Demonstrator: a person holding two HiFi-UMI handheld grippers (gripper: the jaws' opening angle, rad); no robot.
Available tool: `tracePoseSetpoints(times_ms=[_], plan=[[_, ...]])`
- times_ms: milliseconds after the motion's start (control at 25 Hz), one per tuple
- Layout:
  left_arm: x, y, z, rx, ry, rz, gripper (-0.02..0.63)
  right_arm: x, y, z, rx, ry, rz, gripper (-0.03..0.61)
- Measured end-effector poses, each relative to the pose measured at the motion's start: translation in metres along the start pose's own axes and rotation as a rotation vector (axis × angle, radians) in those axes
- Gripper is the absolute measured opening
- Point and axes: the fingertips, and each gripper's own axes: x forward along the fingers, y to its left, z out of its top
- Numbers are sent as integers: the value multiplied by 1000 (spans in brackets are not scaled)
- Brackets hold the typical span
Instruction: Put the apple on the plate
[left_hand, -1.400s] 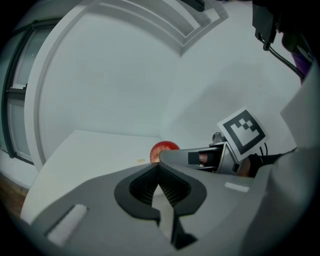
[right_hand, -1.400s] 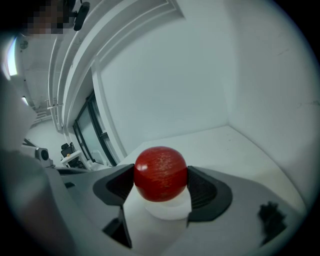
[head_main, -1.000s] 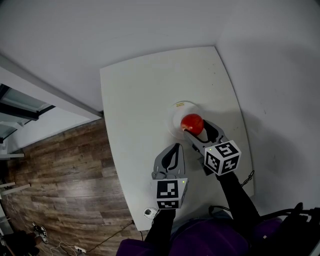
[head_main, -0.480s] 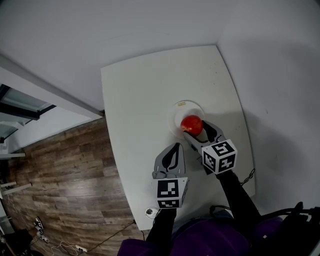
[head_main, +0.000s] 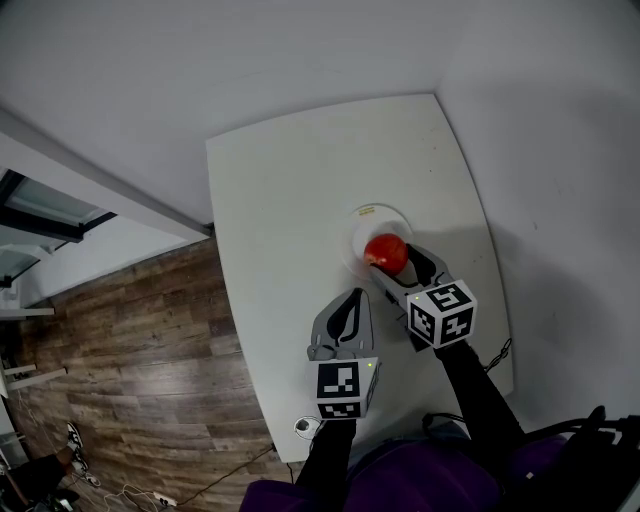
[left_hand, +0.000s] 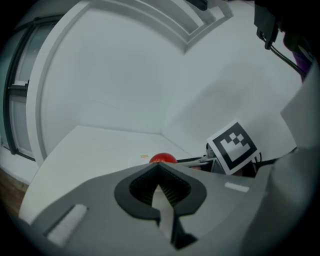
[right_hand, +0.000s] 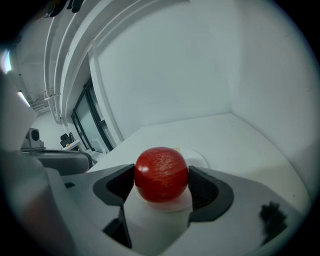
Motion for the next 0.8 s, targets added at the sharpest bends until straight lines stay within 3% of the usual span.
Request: tracePoseSetpoints(times_ms=[240, 480, 800], plan=[[-10, -1, 11, -1, -22, 10, 8, -14, -2, 13, -3, -34, -17, 330], [-22, 3, 39, 19, -95, 50, 8, -38, 0, 51, 4, -149, -20, 330], [-55, -8, 81, 49, -199, 82, 8, -93, 34, 109, -32, -328, 25, 328]])
